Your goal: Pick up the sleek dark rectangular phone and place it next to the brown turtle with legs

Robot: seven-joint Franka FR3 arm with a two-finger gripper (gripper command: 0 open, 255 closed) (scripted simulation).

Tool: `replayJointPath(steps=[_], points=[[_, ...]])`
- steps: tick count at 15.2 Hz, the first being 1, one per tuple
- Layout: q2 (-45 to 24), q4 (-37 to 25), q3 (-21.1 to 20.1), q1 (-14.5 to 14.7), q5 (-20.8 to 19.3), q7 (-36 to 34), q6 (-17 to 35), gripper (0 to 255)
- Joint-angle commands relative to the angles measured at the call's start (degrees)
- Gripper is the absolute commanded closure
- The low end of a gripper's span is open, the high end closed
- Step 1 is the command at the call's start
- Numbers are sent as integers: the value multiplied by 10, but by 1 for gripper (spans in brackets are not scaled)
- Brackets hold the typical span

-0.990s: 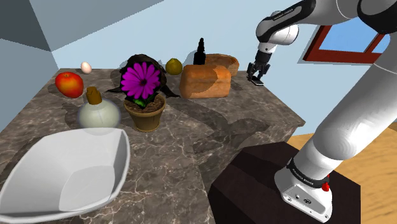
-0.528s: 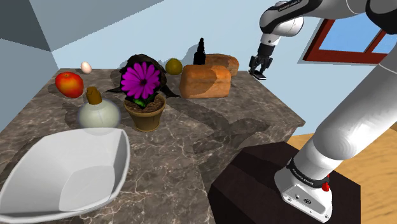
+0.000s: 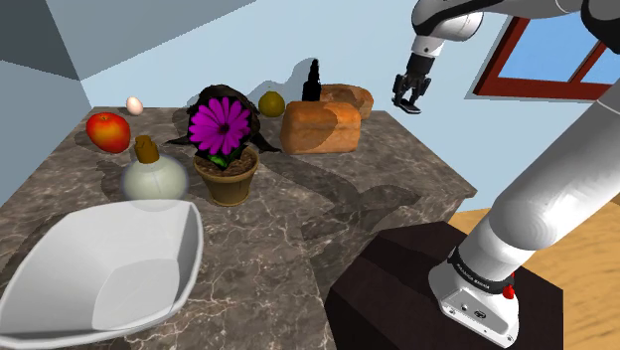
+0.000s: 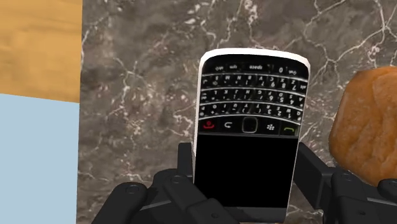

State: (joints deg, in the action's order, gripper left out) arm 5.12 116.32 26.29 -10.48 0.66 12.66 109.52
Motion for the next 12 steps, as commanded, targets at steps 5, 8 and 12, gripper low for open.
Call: replayJointPath(steps=[5, 8, 12], points=[[8, -38, -2, 1, -4, -4, -45, 255], [10, -59, -2, 1, -4, -6, -68, 255], [11, -89, -3, 1, -5, -7, -99, 255]])
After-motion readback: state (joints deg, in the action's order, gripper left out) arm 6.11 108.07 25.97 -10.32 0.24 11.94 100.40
